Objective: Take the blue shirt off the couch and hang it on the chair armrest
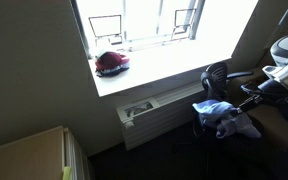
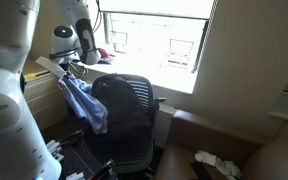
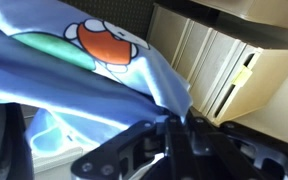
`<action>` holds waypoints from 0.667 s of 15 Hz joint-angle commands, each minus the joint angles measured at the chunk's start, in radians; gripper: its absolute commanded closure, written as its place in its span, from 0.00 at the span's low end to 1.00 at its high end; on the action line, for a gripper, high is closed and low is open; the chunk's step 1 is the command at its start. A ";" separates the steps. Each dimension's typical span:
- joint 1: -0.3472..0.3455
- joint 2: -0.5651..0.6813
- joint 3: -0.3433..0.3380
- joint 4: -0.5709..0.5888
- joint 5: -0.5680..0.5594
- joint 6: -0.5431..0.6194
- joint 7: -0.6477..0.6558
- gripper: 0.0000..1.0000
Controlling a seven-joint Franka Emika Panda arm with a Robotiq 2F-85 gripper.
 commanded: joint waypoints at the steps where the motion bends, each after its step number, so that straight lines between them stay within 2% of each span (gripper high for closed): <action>1: 0.078 -0.030 -0.112 -0.023 0.200 0.019 -0.199 0.94; 2: 0.083 -0.028 -0.116 -0.020 0.199 0.016 -0.200 0.99; 3: 0.050 0.001 -0.060 0.004 0.049 -0.011 -0.046 0.99; 4: 0.123 -0.034 -0.185 -0.045 0.262 -0.002 -0.291 0.99; 5: 0.149 -0.038 -0.222 -0.057 0.290 -0.011 -0.324 0.99; 6: 0.191 -0.041 -0.282 -0.078 0.350 -0.030 -0.416 0.99; 7: 0.204 -0.034 -0.296 -0.063 0.448 0.024 -0.479 0.69; 8: 0.232 -0.031 -0.339 -0.081 0.520 0.025 -0.554 0.93; 9: 0.182 -0.001 -0.270 -0.046 0.399 0.003 -0.439 0.87; 10: 0.190 -0.002 -0.278 -0.046 0.420 0.003 -0.458 0.79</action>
